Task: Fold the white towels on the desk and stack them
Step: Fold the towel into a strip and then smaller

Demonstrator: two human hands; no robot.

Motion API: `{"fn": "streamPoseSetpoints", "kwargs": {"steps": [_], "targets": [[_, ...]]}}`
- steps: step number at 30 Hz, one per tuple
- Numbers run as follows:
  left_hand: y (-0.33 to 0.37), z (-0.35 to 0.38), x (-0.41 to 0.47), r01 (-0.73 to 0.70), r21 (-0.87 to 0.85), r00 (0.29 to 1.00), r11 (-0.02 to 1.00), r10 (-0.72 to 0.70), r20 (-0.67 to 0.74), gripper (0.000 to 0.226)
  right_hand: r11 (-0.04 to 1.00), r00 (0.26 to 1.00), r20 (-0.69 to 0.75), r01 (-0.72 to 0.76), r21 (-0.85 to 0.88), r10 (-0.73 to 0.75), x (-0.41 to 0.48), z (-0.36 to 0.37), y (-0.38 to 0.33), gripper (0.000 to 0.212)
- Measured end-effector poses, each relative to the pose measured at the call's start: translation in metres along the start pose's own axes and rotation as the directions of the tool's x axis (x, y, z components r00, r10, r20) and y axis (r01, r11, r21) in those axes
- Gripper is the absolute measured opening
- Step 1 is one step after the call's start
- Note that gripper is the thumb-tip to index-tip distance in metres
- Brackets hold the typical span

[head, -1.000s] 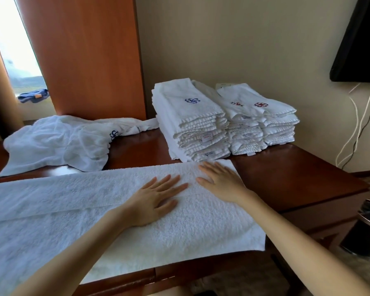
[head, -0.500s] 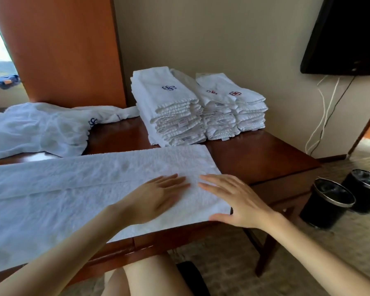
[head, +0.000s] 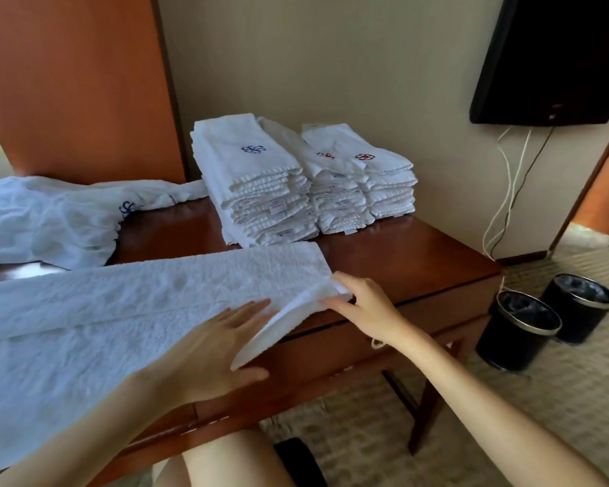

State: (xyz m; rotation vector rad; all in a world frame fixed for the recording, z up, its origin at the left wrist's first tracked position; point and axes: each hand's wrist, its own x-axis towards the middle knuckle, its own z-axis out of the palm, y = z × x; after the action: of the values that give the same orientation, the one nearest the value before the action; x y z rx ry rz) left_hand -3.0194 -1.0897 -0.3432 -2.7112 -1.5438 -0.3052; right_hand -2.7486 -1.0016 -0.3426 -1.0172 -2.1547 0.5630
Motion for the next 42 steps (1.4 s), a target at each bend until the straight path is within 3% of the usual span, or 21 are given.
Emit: {"fn": "streamPoseSetpoints", "kwargs": {"steps": [3,5,11,17,22,25,31,34,38,40,42], "targets": [[-0.007,-0.014,-0.01,0.111,-0.157,0.979,0.981,-0.135,-0.155,0.036,0.981,0.995,-0.015,-0.098,0.165,0.102,0.007,-0.008,0.005,0.038],[-0.01,-0.029,-0.017,0.181,-0.258,0.963,0.949,-0.224,-0.149,0.013,0.974,0.99,-0.024,-0.131,0.186,0.138,0.009,-0.013,0.01,0.038],[-0.021,-0.061,-0.007,0.403,-0.261,0.906,0.877,-0.422,-0.02,0.037,0.97,0.976,-0.013,-0.215,0.115,0.217,0.021,-0.023,0.009,0.046],[-0.049,-0.092,0.057,0.507,-0.083,0.825,0.858,-0.511,-0.241,0.035,0.959,0.925,-0.297,-0.272,-0.081,0.237,0.053,-0.019,0.006,0.046],[-0.082,-0.064,0.101,0.55,-0.126,0.821,0.826,-0.562,-0.099,0.03,0.806,0.855,-0.242,-0.516,-0.29,0.459,0.082,-0.005,0.012,0.031],[-0.089,-0.023,0.1,0.592,-0.124,0.795,0.796,-0.603,-0.072,0.028,0.729,0.814,-0.265,-0.58,-0.364,0.517,0.084,0.004,0.021,0.031],[-0.095,-0.026,0.107,0.55,-0.296,0.776,0.781,-0.609,-0.165,0.027,0.758,0.834,-0.34,-0.543,-0.361,0.435,0.084,0.0,0.025,0.024],[-0.098,-0.029,0.112,0.54,-0.282,0.777,0.793,-0.598,-0.197,0.029,0.768,0.828,-0.394,-0.537,-0.35,0.399,0.082,0.0,0.027,0.025],[-0.101,-0.017,0.106,0.658,-0.204,0.724,0.725,-0.683,-0.092,0.041,0.646,0.82,-0.321,-0.571,-0.507,0.473,0.091,-0.003,0.017,0.035],[-0.101,-0.014,0.108,0.666,-0.183,0.716,0.723,-0.689,-0.111,0.043,0.576,0.854,-0.352,-0.518,-0.633,0.382,0.098,0.001,0.004,0.044],[-0.1,-0.016,0.109,0.667,-0.172,0.718,0.725,-0.687,-0.114,0.044,0.707,0.936,-0.3,-0.34,-0.62,0.186,0.103,0.021,-0.012,0.043]]}}
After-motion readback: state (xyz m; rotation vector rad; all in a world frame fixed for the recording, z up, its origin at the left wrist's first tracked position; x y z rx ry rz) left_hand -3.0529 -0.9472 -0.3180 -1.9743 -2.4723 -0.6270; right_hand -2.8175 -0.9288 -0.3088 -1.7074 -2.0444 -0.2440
